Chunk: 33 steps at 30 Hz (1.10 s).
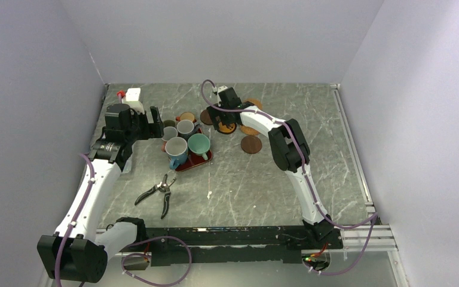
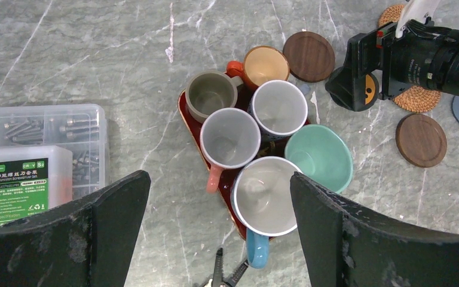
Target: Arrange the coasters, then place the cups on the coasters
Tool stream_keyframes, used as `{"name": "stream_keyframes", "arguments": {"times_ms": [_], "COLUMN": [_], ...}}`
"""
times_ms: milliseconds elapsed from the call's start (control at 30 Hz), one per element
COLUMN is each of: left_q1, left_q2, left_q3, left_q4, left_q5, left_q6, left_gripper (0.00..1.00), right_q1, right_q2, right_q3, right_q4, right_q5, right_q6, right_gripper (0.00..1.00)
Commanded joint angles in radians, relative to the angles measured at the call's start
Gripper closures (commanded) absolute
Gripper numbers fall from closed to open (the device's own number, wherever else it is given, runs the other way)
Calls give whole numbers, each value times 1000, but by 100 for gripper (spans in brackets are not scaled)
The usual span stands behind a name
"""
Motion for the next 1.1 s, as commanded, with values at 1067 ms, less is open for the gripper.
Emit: {"name": "stream_keyframes", "arguments": {"times_ms": [1067], "left_q1": [-7], "left_q2": [13], "left_q3": [25], "left_q4": [23], "left_q5": [11], "left_q6": [-20], "left_gripper": [6], "right_q1": [81], "right_q2": [-218], "right_q3": [-398], "right_q4": [32], "right_q5": [-18], "right_q6": [85], "right_gripper": [5]}}
